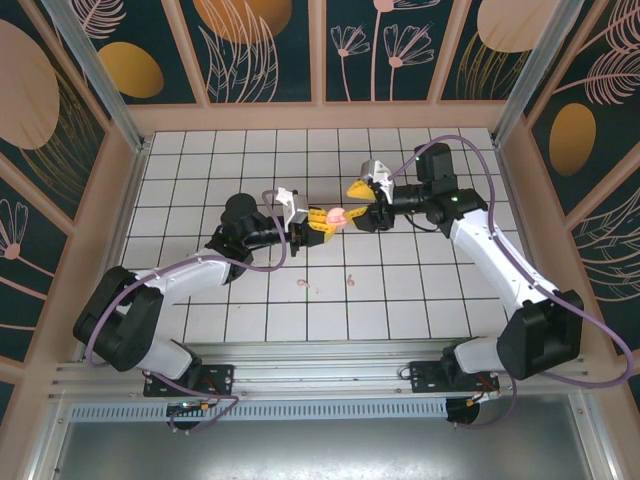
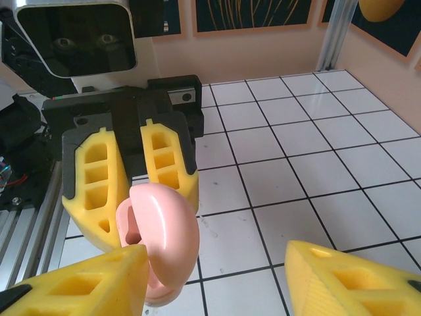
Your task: Insert the wireless bluetooth earbuds into the charging case
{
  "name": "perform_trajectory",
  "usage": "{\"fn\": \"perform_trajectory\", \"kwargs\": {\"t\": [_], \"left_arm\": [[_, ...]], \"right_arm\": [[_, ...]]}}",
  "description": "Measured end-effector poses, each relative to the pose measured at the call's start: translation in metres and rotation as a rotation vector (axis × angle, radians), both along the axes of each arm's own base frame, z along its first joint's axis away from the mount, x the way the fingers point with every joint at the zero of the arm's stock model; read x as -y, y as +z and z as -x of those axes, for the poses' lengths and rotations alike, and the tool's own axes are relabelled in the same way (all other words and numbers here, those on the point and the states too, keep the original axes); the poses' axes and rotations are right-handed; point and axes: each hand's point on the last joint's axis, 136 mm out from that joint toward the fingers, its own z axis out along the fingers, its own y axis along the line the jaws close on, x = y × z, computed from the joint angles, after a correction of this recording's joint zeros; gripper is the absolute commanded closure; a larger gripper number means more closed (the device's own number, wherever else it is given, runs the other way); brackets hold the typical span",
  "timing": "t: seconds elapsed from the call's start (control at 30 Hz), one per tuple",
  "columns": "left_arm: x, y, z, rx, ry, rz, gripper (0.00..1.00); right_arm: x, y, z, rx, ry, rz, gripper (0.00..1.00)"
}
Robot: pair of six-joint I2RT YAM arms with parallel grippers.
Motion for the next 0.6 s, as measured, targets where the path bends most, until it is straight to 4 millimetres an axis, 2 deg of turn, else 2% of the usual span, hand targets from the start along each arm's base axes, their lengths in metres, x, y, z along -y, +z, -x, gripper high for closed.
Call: {"fn": "perform_trajectory", "kwargs": {"t": [0.6], "left_arm": [[-0.0001, 0.0001, -0.0003, 0.000, 0.001, 0.000, 0.88]], "right_arm": [[-0.0039, -0.0074, 0.0063, -0.081, 0.038, -0.031, 0.49]]}}
